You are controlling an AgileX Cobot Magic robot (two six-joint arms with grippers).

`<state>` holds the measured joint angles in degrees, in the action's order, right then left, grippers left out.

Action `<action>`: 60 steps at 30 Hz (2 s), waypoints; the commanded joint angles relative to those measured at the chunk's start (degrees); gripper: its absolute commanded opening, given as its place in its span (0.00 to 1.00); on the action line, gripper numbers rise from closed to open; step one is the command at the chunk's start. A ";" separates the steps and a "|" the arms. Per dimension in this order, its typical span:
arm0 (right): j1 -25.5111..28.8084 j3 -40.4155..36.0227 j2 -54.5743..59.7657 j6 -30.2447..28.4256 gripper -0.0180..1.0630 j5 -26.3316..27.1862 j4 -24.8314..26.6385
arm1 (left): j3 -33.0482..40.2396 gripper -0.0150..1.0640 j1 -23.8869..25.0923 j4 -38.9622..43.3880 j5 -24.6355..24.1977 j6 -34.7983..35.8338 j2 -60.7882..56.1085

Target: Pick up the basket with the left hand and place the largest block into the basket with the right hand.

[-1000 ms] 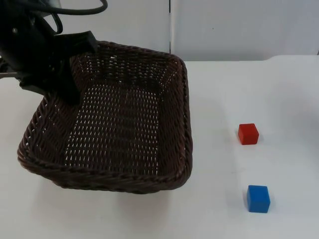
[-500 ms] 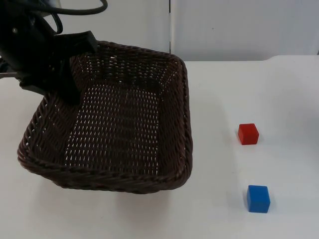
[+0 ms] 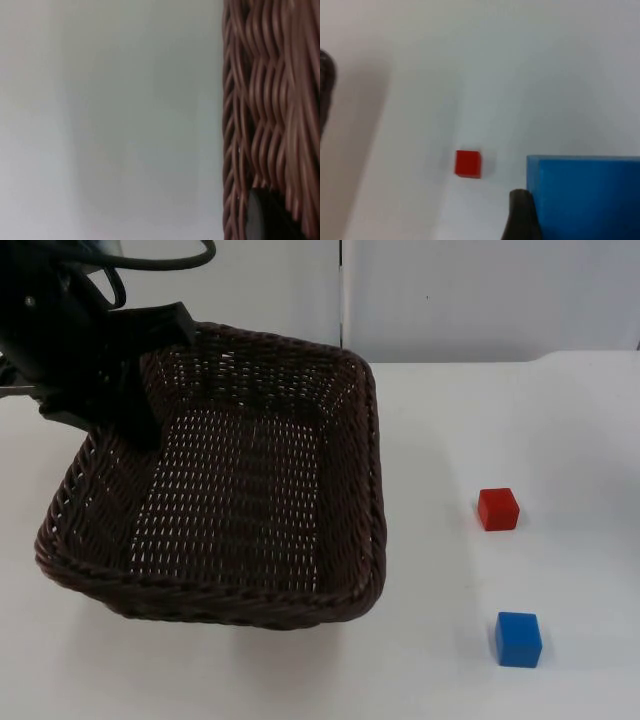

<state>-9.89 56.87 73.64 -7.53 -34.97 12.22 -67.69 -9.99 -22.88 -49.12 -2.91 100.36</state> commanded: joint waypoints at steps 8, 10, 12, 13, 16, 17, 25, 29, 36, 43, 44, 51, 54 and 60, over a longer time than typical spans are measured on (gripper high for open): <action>-9.36 0.34 -0.54 -7.49 0.02 0.95 4.65 | 0.01 0.01 -0.32 -0.80 0.54 0.28 -0.32; -13.26 0.34 -0.54 -7.49 0.02 2.30 4.53 | 0.01 0.01 -0.32 -0.80 0.54 0.28 -0.32; -17.97 0.34 -0.54 -7.49 0.02 4.62 4.40 | 0.01 0.01 -0.32 -0.80 0.54 0.28 -0.32; -17.97 0.34 -0.54 -7.49 0.02 4.62 4.40 | 0.01 0.01 -0.32 -0.80 0.54 0.28 -0.32; -22.82 0.34 -0.54 -7.49 0.02 6.46 4.40 | 0.01 0.01 -0.32 -0.80 0.54 0.28 -0.32; -24.25 0.34 -0.54 -7.49 0.02 7.01 4.40 | 0.01 0.01 -0.32 -0.80 0.54 0.28 -0.32; -27.53 0.34 -0.01 -7.49 0.02 8.62 4.56 | 0.01 0.01 -0.32 -0.80 0.54 0.28 -0.32; -27.53 0.34 2.04 -8.12 0.02 8.62 4.46 | 0.01 0.01 -0.32 -0.80 0.54 0.28 -0.32; -27.53 1.02 7.63 -12.96 0.02 9.27 4.96 | 0.01 0.01 -0.32 -0.80 0.54 0.28 -0.32; -27.53 8.35 14.99 -12.92 0.02 9.02 4.97 | 0.01 0.01 -0.32 -0.80 0.54 0.28 -0.32; -27.53 9.79 16.69 -12.92 0.02 9.02 4.97 | 0.01 0.01 -0.32 -0.80 0.54 0.28 -0.32; -27.53 18.73 26.33 -12.92 0.02 8.62 5.76 | 0.01 0.01 -0.32 -0.93 0.54 0.28 -0.32; -27.72 23.13 31.59 -12.92 0.02 8.38 7.25 | 0.01 0.01 -0.32 -0.93 0.54 0.28 -0.32; -29.23 27.17 36.45 -13.07 0.02 8.23 8.06 | 0.01 0.01 -0.32 -1.04 0.54 0.28 -0.32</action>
<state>-38.49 83.19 109.68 -20.32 -26.94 19.82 -67.69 -9.99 -22.80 -49.03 -2.91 100.36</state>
